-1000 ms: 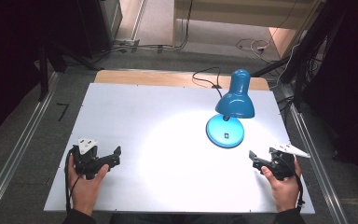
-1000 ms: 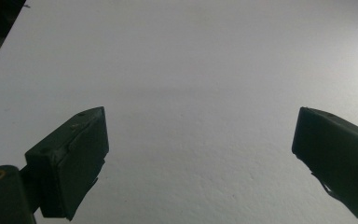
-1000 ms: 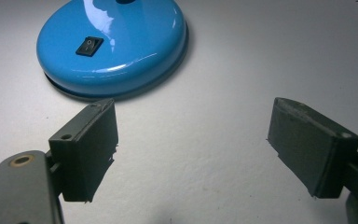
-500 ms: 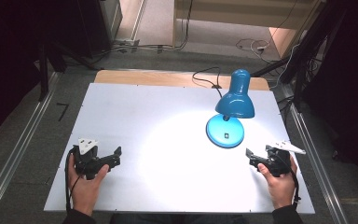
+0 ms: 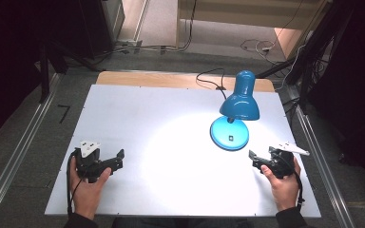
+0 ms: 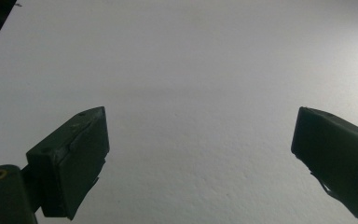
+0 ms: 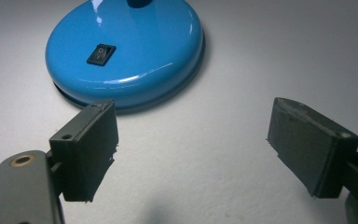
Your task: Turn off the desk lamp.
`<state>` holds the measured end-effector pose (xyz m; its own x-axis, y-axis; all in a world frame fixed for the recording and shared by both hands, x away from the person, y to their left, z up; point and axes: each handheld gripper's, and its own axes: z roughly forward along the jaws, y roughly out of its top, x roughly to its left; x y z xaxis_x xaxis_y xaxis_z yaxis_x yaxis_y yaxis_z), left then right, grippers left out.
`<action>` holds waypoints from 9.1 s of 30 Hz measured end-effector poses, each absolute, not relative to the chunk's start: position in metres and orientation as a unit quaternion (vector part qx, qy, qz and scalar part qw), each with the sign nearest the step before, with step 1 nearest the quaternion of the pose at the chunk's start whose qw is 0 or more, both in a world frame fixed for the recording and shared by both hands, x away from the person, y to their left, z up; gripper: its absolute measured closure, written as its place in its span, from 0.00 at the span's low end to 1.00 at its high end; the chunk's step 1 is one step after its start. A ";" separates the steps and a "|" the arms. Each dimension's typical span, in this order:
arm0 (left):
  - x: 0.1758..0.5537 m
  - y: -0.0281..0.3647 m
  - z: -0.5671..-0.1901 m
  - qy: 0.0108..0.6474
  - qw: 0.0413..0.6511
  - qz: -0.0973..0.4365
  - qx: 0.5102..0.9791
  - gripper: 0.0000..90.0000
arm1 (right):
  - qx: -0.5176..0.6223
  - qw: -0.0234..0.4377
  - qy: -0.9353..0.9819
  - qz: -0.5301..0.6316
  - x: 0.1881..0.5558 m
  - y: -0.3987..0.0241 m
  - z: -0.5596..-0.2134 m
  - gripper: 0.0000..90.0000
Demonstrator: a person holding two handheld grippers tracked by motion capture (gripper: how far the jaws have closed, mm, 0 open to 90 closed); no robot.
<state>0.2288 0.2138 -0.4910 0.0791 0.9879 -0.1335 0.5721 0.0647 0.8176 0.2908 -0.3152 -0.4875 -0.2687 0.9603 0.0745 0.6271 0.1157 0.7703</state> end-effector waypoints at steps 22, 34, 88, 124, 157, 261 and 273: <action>0.226 0.214 -0.489 0.619 0.388 0.272 0.626 0.05 | 0.553 0.233 0.715 0.358 0.302 -0.304 -0.485 0.18; 0.226 0.215 -0.490 0.619 0.387 0.270 0.628 0.06 | 0.546 0.237 0.722 0.354 0.311 -0.296 -0.485 0.21; 0.227 0.215 -0.490 0.618 0.391 0.261 0.630 0.07 | 0.512 0.218 0.733 0.391 0.326 -0.267 -0.486 0.76; 0.227 0.214 -0.491 0.615 0.391 0.256 0.635 0.07 | 0.506 0.209 0.735 0.401 0.333 -0.256 -0.490 0.97; 0.227 0.213 -0.491 0.613 0.392 0.254 0.637 0.08 | 0.504 0.212 0.735 0.402 0.342 -0.249 -0.497 0.98; 0.227 0.214 -0.490 0.614 0.396 0.251 0.635 0.08 | 0.518 0.212 0.710 0.428 0.343 -0.258 -0.489 0.10; 0.227 0.215 -0.490 0.614 0.396 0.252 0.635 0.08 | 0.514 0.214 0.713 0.426 0.339 -0.265 -0.485 0.10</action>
<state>0.2268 0.2148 -0.4898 0.1201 0.9788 -0.1659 0.5803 0.0664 0.8117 0.3386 -0.2647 -0.4852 -0.3792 0.9157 0.1331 0.5501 0.1074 0.8282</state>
